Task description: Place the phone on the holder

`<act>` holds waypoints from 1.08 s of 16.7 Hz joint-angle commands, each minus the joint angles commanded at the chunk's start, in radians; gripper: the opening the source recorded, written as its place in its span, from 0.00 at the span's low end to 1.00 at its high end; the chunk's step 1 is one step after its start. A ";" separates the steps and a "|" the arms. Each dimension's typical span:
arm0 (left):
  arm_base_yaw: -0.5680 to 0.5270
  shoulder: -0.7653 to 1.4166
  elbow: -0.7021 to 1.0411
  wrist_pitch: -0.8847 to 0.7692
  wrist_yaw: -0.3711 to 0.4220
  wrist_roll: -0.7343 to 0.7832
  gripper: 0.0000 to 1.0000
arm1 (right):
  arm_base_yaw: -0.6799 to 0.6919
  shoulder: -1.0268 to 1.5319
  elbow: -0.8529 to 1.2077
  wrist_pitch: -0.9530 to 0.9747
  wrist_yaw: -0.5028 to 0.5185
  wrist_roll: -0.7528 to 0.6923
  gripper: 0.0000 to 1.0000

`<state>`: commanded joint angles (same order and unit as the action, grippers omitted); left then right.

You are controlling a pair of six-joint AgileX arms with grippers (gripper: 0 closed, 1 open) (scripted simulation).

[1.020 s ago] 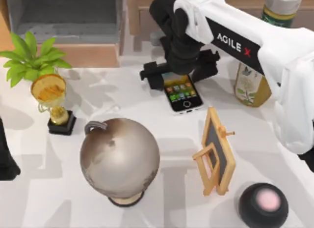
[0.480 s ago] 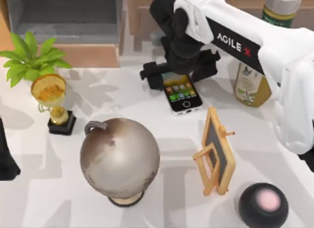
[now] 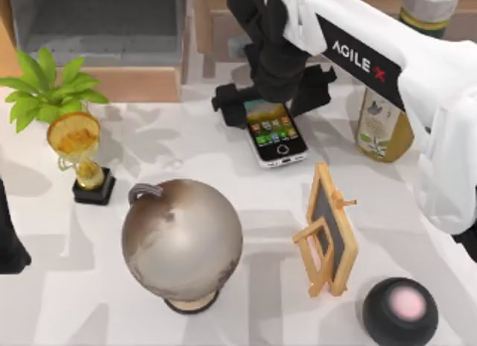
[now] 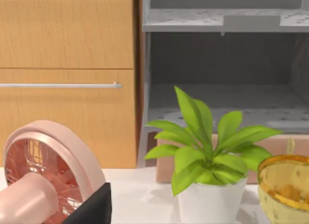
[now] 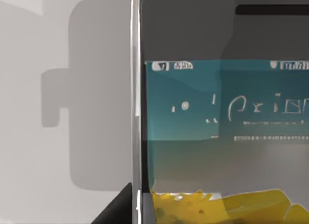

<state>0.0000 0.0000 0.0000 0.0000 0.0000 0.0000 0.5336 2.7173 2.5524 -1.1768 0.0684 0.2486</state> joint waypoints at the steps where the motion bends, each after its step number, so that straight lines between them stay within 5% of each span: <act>1: 0.000 0.000 0.000 0.000 0.000 0.000 1.00 | 0.000 0.000 -0.002 0.002 0.000 0.002 0.00; 8: 0.000 0.000 0.000 0.000 0.000 0.000 1.00 | 0.027 -0.190 -0.112 0.046 -0.100 -0.027 0.00; 18: 0.000 0.000 0.000 0.000 0.000 0.000 1.00 | -0.179 -0.902 -0.715 0.384 -0.458 -0.169 0.00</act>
<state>0.0000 0.0000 0.0000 0.0000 0.0000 0.0000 0.3547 1.8150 1.8375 -0.7924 -0.3899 0.0799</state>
